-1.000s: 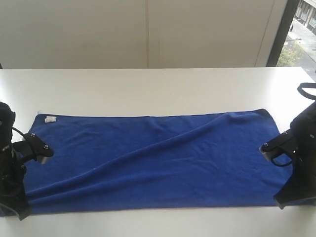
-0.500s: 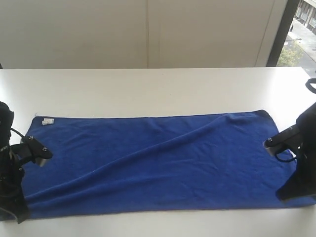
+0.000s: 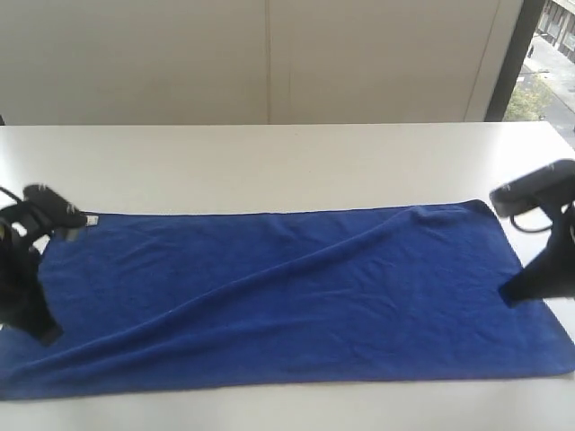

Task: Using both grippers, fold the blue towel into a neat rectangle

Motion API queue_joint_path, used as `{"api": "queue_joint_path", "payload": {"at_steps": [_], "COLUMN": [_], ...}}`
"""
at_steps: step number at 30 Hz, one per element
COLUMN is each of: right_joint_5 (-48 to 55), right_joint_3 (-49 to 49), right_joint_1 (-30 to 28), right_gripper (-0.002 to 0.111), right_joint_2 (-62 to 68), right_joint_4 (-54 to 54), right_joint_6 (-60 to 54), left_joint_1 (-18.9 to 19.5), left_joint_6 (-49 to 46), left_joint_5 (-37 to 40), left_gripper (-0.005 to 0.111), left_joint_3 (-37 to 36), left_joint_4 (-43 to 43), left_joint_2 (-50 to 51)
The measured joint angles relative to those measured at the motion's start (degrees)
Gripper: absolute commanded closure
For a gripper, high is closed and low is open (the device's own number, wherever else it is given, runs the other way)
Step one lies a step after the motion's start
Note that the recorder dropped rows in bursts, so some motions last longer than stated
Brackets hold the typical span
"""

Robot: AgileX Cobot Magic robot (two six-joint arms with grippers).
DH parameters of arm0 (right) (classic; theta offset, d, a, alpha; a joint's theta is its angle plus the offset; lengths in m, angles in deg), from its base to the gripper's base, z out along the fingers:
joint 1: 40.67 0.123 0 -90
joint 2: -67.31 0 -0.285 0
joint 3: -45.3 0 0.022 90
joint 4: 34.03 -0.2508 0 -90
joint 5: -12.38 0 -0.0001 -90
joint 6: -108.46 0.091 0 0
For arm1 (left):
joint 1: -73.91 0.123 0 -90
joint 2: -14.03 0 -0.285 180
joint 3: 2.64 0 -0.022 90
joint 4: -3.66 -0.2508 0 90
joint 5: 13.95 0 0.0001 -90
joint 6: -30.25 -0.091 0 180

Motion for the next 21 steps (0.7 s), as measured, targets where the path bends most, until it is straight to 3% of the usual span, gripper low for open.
{"api": "queue_joint_path", "payload": {"at_steps": [5, 12, 21], "right_joint_5": [-1.17, 0.69, 3.57], "right_joint_3": [-9.0, -27.99, -44.36], "right_joint_1": [0.0, -3.39, -6.87], "right_gripper": [0.108, 0.108, 0.108], "right_joint_2": [0.24, 14.92, 33.58], "right_joint_4": [-2.46, -19.21, -27.48], "right_joint_6": [-1.83, -17.6, -26.86], "left_joint_1": [0.52, 4.83, 11.2], "left_joint_6": [2.82, -3.14, -12.5], "left_joint_5": [-8.39, -5.02, -4.3], "left_gripper": [0.107, 0.107, 0.107], "left_joint_3": [7.13, 22.27, 31.23], "left_joint_4": [0.89, 4.83, 13.69], "left_joint_2": [-0.86, 10.89, 25.35]}}
